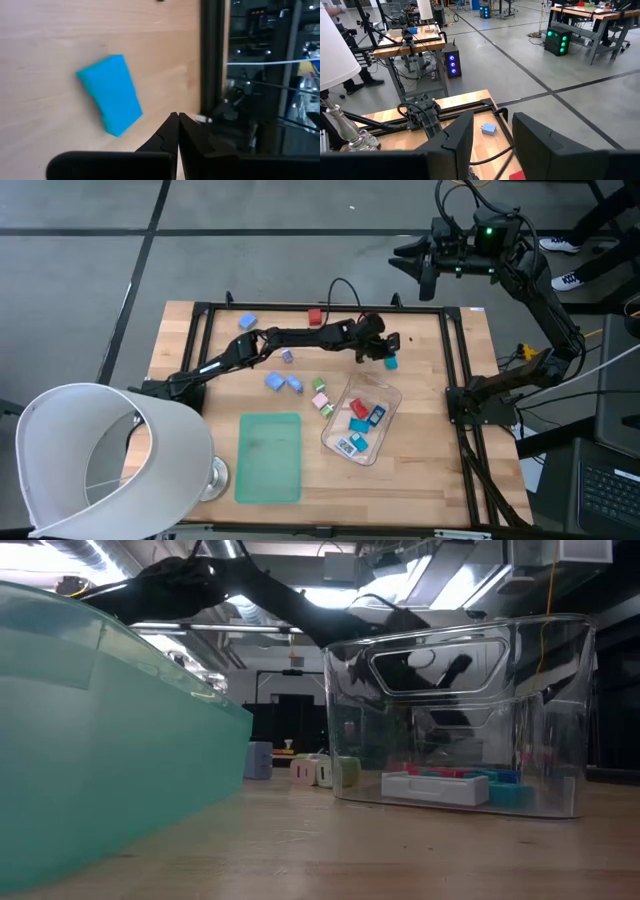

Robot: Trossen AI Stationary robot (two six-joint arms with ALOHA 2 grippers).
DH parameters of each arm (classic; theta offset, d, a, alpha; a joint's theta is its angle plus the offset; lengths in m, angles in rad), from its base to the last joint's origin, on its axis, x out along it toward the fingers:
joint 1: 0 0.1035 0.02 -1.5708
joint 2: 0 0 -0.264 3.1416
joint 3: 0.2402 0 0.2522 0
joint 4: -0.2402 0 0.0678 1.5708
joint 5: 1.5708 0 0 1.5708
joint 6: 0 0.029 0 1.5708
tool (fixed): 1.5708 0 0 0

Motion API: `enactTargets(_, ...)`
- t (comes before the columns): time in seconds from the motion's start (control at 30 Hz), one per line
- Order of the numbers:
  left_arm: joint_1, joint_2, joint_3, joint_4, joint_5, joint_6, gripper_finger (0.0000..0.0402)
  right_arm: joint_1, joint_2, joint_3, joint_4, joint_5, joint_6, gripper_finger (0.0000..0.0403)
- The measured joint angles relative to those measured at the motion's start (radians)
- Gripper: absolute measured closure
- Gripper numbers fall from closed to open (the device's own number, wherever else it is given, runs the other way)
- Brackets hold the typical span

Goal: Pick & Place Office items
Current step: Put the light blue digital clock into the transparent bin

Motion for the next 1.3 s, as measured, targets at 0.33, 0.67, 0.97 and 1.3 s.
enactTargets(0.33,-0.005,-0.093,0.002,-0.005,-0.005,0.19,0.0401,-0.011,0.0,0.0,-0.068,0.125,0.049,0.0266)
enactTargets(0.67,0.025,-0.405,0.002,-0.095,-0.167,0.718,0.04,-0.028,-0.036,0.0,-0.223,0.286,0.039,0.0266)
enactTargets(0.97,0.11,-0.719,0.004,-0.433,-0.234,1.062,0.04,-0.022,-0.05,0.001,-0.269,0.308,0.166,0.0266)
enactTargets(1.3,0.187,-0.969,0.004,-0.798,-0.216,1.251,0.0358,0.096,0.06,-0.175,-0.401,0.492,0.297,0.0266)
